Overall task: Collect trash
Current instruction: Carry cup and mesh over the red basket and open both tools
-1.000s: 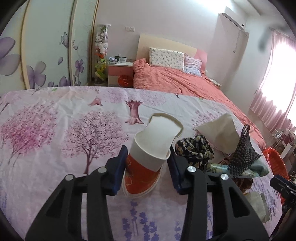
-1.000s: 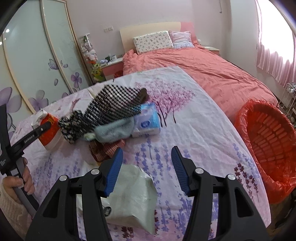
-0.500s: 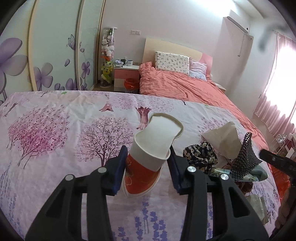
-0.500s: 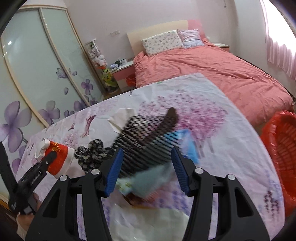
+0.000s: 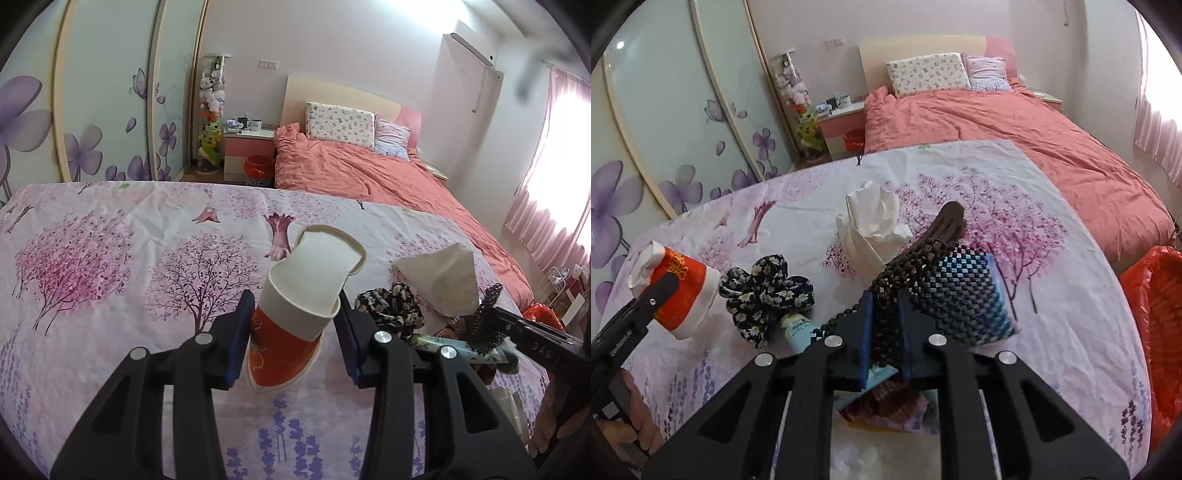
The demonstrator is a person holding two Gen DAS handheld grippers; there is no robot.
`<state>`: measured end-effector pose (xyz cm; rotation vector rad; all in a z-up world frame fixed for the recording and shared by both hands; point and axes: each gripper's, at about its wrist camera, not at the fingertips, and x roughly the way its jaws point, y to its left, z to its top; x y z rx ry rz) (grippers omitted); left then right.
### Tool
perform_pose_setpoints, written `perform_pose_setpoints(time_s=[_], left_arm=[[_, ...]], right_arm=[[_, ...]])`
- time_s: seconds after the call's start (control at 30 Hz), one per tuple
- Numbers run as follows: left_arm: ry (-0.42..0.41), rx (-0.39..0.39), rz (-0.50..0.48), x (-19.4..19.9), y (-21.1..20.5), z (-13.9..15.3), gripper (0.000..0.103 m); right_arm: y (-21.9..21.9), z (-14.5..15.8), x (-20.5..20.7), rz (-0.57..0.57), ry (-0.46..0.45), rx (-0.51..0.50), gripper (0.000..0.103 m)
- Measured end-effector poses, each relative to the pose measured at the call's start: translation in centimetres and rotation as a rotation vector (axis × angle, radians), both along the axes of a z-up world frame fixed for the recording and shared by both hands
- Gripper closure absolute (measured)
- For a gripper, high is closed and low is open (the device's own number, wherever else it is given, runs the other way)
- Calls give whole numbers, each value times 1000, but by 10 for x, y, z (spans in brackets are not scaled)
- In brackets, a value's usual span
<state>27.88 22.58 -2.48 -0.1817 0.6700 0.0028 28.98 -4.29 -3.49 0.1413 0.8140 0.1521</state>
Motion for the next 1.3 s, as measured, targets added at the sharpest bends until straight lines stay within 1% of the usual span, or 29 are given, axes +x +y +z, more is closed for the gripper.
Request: perform_pose_setpoints(time_s=[0.07, 0.1, 0.2, 0.37, 0.6, 0.93, 1.1, 1.3], left_arm=[[-5, 1, -4, -1, -2, 3, 60], [-9, 3, -5, -2, -3, 5, 60], [-17, 3, -10, -4, -8, 11, 60], [-31, 6, -23, -9, -20, 22, 60], [-57, 17, -61, -20, -46, 41, 60], [-83, 13, -167, -32, -103, 60, 60], [-88, 9, -220, -33, -131, 65, 60], [-88, 1, -301, -35, -178, 68, 60]], right_arm=[[-6, 6, -6, 0, -17, 15, 90], [-9, 10, -9, 0, -28, 25, 92], [-18, 20, -17, -2, -55, 39, 95], [-32, 37, -32, -12, -109, 44, 96], [-58, 48, -50, -49, -168, 65, 97], [-91, 56, -78, -105, -241, 67, 97], [-109, 59, -88, -137, -262, 77, 97], [-140, 61, -104, -181, -281, 83, 97]])
